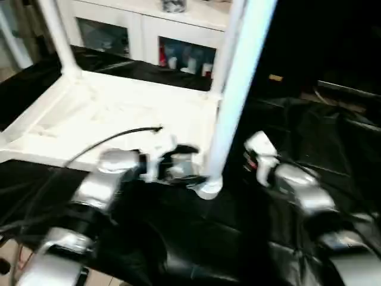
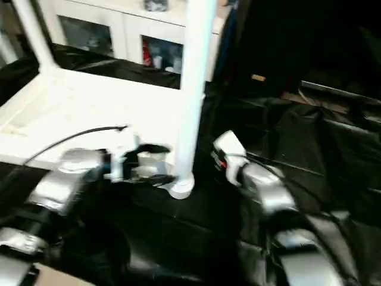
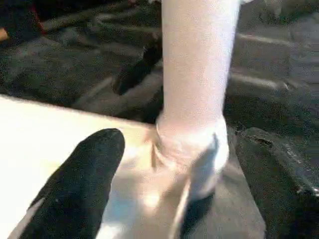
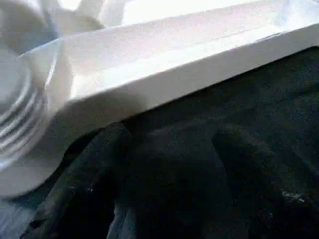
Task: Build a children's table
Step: Rotate table base, then rotate leg to tighten
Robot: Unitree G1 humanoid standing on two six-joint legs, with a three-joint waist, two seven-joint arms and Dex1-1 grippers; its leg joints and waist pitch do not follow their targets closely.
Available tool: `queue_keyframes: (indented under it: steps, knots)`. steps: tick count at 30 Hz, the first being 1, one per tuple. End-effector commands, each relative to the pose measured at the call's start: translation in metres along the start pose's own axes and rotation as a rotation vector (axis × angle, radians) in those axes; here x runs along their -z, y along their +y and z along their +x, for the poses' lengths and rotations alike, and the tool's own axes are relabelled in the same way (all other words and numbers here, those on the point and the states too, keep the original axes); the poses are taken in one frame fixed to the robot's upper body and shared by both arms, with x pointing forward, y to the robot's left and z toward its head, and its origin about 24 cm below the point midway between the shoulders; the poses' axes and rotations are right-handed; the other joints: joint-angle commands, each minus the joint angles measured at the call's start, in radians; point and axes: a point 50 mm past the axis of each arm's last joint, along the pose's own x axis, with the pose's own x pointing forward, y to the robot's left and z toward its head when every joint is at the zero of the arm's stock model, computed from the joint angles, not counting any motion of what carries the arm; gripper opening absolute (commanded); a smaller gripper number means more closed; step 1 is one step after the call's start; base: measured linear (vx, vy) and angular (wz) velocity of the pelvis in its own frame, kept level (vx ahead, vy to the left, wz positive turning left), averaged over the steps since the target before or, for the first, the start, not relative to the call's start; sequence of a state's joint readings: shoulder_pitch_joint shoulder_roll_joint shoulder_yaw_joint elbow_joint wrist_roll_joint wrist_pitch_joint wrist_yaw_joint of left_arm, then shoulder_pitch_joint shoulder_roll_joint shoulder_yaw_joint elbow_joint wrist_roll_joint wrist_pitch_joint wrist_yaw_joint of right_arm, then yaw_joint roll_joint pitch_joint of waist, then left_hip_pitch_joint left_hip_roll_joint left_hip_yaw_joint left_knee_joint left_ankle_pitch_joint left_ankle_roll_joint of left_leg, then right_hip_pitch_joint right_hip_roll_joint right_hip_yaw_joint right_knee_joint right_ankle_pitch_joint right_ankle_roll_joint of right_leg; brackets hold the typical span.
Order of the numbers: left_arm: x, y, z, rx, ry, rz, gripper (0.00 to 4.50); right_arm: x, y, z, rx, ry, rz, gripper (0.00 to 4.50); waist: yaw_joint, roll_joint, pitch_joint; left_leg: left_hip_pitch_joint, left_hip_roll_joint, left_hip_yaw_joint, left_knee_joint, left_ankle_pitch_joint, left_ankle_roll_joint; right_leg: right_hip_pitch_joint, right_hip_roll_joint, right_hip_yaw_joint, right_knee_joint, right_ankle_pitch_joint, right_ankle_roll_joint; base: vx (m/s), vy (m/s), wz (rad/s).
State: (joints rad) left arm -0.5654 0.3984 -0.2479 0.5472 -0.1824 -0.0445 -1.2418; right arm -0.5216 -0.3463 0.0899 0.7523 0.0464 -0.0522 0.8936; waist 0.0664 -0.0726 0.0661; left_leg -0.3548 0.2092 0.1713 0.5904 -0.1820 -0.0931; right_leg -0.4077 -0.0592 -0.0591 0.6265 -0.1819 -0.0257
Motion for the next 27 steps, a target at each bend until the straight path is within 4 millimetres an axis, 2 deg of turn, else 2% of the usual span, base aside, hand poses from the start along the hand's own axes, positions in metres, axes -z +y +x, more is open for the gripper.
queue_keyframes:
  steps: [1, 3, 4, 9, 14, 15, 17, 18, 19, 20, 24, 26, 27]
  knots:
    - [0.000, 0.002, -0.001, 0.081, 0.077, 0.045, 3.77, -0.001, 0.000, -0.012, -0.065, 0.027, -0.027, 3.17, 0.009, 0.016, -0.070, 0.008, 0.022, 0.003, -0.067, -0.206, 0.030, 0.058, -0.066, 0.048, -0.077, -0.176, -0.206, 0.000, 0.000, 0.00]
    - [0.002, 0.003, -0.002, 0.095, 0.098, 0.050, 3.73, 0.000, 0.001, -0.017, -0.099, 0.045, -0.035, 3.17, 0.015, 0.015, -0.070, 0.008, 0.023, 0.004, -0.066, -0.202, 0.035, 0.059, -0.066, 0.048, -0.077, -0.176, -0.201, 0.000, 0.000, 0.00]
    - [0.003, 0.006, -0.002, 0.106, 0.106, 0.056, 3.53, 0.001, 0.005, -0.024, -0.151, 0.069, -0.049, 3.17, 0.022, 0.015, -0.069, 0.008, 0.023, 0.005, -0.065, -0.211, 0.033, 0.058, -0.068, 0.047, -0.081, -0.201, -0.199, 0.000, 0.000, 0.00]
    - [0.001, 0.012, -0.001, 0.134, 0.129, 0.075, 3.08, -0.001, 0.013, -0.033, -0.244, 0.085, -0.045, 3.17, 0.033, 0.012, -0.070, 0.006, 0.025, 0.003, -0.065, -0.215, 0.032, 0.058, -0.073, 0.047, -0.082, -0.232, -0.187, 0.000, 0.000, 0.00]
    - [0.002, 0.017, 0.000, 0.162, 0.174, 0.098, 2.68, -0.001, 0.023, -0.040, -0.300, 0.108, -0.043, 3.17, 0.034, 0.014, -0.070, 0.007, 0.022, 0.001, -0.065, -0.222, 0.030, 0.058, -0.072, 0.046, -0.088, -0.253, -0.173, 0.000, 0.000, 0.00]
    - [0.003, 0.019, 0.001, 0.168, 0.181, 0.097, 2.57, -0.002, 0.024, -0.041, -0.302, 0.110, -0.041, 3.17, 0.033, 0.018, -0.071, 0.007, 0.024, 0.000, -0.065, -0.218, 0.028, 0.058, -0.075, 0.047, -0.085, -0.244, -0.176, 0.000, 0.000, 0.00]
    - [0.004, 0.020, 0.000, 0.184, 0.200, 0.088, 2.41, -0.003, 0.026, -0.043, -0.305, 0.111, -0.037, 3.17, 0.035, 0.014, -0.072, 0.006, 0.022, 0.000, -0.064, -0.203, 0.030, 0.059, -0.072, 0.046, -0.085, -0.222, -0.181, 0.000, 0.000, 0.00]
    - [0.005, 0.021, 0.000, 0.186, 0.211, 0.091, 2.34, -0.003, 0.027, -0.044, -0.305, 0.113, -0.035, 3.17, 0.035, 0.018, -0.072, 0.005, 0.023, 0.000, -0.064, -0.203, 0.028, 0.060, -0.073, 0.046, -0.083, -0.215, -0.184, 0.000, 0.000, 0.00]
    - [0.005, 0.021, 0.000, 0.186, 0.215, 0.092, 2.23, -0.003, 0.027, -0.045, -0.306, 0.114, -0.035, 3.17, 0.034, 0.015, -0.072, 0.006, 0.022, 0.000, -0.064, -0.207, 0.030, 0.059, -0.073, 0.045, -0.086, -0.220, -0.181, 0.000, 0.000, 0.00]
    - [0.005, 0.022, 0.001, 0.184, 0.220, 0.092, 2.11, -0.003, 0.027, -0.045, -0.303, 0.116, -0.038, 3.17, 0.034, 0.022, -0.072, 0.006, 0.025, -0.002, -0.065, -0.209, 0.025, 0.060, -0.076, 0.046, -0.083, -0.215, -0.190, 0.000, 0.000, 0.00]
    - [0.005, 0.025, 0.001, 0.175, 0.247, 0.100, 1.92, -0.003, 0.028, -0.048, -0.298, 0.121, -0.038, 3.17, 0.031, 0.020, -0.072, 0.007, 0.022, -0.001, -0.063, -0.216, 0.024, 0.061, -0.073, 0.046, -0.085, -0.202, -0.196, 0.000, 0.000, 0.00]
    - [0.006, 0.028, 0.000, 0.167, 0.276, 0.101, 1.65, -0.003, 0.030, -0.049, -0.294, 0.126, -0.035, 3.17, 0.032, 0.025, -0.072, 0.007, 0.023, -0.002, -0.064, -0.218, 0.022, 0.061, -0.075, 0.045, -0.085, -0.201, -0.204, 0.000, 0.000, 0.00]
    - [0.006, 0.029, 0.000, 0.166, 0.283, 0.102, 1.58, -0.003, 0.030, -0.050, -0.294, 0.126, -0.034, 3.17, 0.032, 0.023, -0.071, 0.007, 0.021, -0.001, -0.064, -0.219, 0.025, 0.061, -0.071, 0.045, -0.089, -0.203, -0.198, 0.000, 0.000, 0.00]
